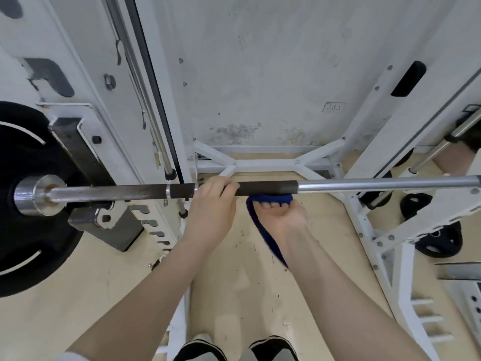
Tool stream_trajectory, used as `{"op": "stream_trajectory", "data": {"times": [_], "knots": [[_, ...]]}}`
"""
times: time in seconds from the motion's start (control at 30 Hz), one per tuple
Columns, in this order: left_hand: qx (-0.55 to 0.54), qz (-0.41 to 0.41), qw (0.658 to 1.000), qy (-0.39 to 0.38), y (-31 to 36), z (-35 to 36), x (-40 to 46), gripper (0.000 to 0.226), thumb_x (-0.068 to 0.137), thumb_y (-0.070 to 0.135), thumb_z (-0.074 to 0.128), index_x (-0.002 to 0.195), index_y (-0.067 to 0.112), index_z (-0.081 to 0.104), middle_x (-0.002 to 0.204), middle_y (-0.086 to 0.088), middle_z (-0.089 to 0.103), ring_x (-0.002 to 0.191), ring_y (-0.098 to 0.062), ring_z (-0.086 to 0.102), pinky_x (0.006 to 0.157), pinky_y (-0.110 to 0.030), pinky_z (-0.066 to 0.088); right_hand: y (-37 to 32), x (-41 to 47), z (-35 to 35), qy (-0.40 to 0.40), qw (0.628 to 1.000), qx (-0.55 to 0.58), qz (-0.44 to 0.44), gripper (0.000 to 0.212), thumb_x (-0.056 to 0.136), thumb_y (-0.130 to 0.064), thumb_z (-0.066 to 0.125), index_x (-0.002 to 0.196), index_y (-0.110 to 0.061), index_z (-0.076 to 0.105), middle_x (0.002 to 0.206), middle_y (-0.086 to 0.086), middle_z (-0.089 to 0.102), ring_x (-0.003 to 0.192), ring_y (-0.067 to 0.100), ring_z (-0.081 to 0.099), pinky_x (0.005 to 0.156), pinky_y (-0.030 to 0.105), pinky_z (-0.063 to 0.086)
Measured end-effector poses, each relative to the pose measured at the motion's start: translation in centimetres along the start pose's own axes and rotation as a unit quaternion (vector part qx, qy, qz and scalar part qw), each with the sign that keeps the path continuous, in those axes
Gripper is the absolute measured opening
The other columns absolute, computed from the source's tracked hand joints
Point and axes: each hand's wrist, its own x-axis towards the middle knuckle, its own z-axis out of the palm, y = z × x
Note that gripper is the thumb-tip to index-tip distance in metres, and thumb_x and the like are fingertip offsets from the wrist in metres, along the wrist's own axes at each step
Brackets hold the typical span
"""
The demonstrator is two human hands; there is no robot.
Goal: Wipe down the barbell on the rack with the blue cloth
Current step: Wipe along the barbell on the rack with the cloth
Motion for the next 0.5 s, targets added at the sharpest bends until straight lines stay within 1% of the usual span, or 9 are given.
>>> {"op": "stream_trajectory", "data": {"times": [0.07,0.13,0.17,0.2,0.27,0.33,0.37,0.43,0.5], "knots": [[-0.092,-0.002,0.994,-0.05,1.9,0.8,-1.3,0.036,0.079,0.026,0.061,0.112,0.014,0.057,0.111,-0.005,0.061,0.106,-0.017,0.047,0.088,-0.036,0.048,-1.1,-0.4,0.0,0.005,0.999,-0.03,0.028,0.042,0.101,-0.027,0.028,0.133,-0.009,0.048,0.136,0.011,0.051,0.128,0.03,0.044,0.111,0.046,0.029],[-0.174,-0.104,0.961,-0.19,3.4,2.4,-3.0,0.073,0.071,0.042,0.071,0.132,0.018,0.039,0.135,0.001,0.045,0.123,-0.011,0.037,0.103,-0.03,0.037,-1.9,-0.5,-0.5,0.004,0.998,-0.049,0.044,0.042,0.101,-0.028,0.03,0.136,-0.011,0.047,0.141,0.008,0.048,0.13,0.028,0.043,0.11,0.046,0.03],[-0.181,-0.158,0.944,-0.225,3.7,3.5,-3.8,0.085,0.069,0.041,0.074,0.138,0.018,0.03,0.14,0.003,0.041,0.127,-0.012,0.037,0.106,-0.031,0.036,-2.1,-0.5,-0.7,0.005,0.997,-0.061,0.047,0.042,0.102,-0.03,0.03,0.135,-0.011,0.047,0.142,0.007,0.046,0.13,0.027,0.043,0.11,0.046,0.031],[-0.177,-0.203,0.937,-0.223,3.7,4.6,-4.3,0.086,0.072,0.036,0.074,0.14,0.018,0.026,0.138,0.002,0.045,0.125,-0.015,0.043,0.102,-0.033,0.04,-2.3,-0.5,-1.0,0.003,0.996,-0.079,0.051,0.041,0.102,-0.031,0.03,0.133,-0.011,0.048,0.141,0.008,0.048,0.128,0.027,0.046,0.109,0.046,0.033],[-0.19,-0.285,0.922,-0.182,3.1,5.8,-3.9,0.066,0.081,0.022,0.066,0.137,0.017,0.032,0.112,0.001,0.061,0.107,-0.021,0.057,0.087,-0.033,0.047,-2.6,-0.5,-1.3,-0.003,0.992,-0.116,0.059,0.041,0.103,-0.032,0.028,0.127,-0.009,0.052,0.133,0.011,0.054,0.122,0.029,0.05,0.107,0.046,0.034],[-0.148,-0.277,0.925,-0.214,2.5,6.3,-2.8,0.045,0.084,0.019,0.06,0.128,0.02,0.048,0.095,0.0,0.062,0.099,-0.023,0.056,0.082,-0.031,0.044,-3.0,-0.5,-1.4,-0.005,0.99,-0.129,0.065,0.042,0.103,-0.031,0.028,0.13,-0.007,0.048,0.132,0.014,0.053,0.124,0.032,0.049,0.108,0.045,0.033],[-0.133,-0.248,0.932,-0.229,2.4,6.6,-2.6,0.042,0.083,0.02,0.061,0.125,0.022,0.052,0.098,-0.001,0.059,0.102,-0.023,0.053,0.084,-0.03,0.043,-3.3,-0.4,-1.5,-0.005,0.988,-0.14,0.067,0.042,0.103,-0.03,0.028,0.132,-0.007,0.046,0.132,0.015,0.053,0.125,0.032,0.049,0.108,0.044,0.034],[-0.21,-0.231,0.924,-0.222,3.2,7.1,-2.4,0.057,0.076,0.024,0.07,0.129,0.022,0.048,0.113,0.003,0.052,0.11,-0.015,0.048,0.092,-0.025,0.04,-3.8,-0.4,-1.8,0.001,0.984,-0.163,0.071,0.039,0.102,-0.03,0.03,0.127,-0.007,0.05,0.122,0.014,0.06,0.114,0.03,0.056,0.1,0.041,0.04],[-0.357,-0.268,0.861,-0.245,4.8,6.8,-2.0,0.066,0.071,0.023,0.077,0.128,0.023,0.043,0.117,0.013,0.051,0.107,-0.002,0.049,0.089,-0.015,0.04,-4.3,-0.7,-2.0,0.012,0.982,-0.175,0.071,0.036,0.102,-0.031,0.032,0.117,-0.008,0.055,0.106,0.011,0.064,0.098,0.026,0.06,0.09,0.039,0.042]]}}
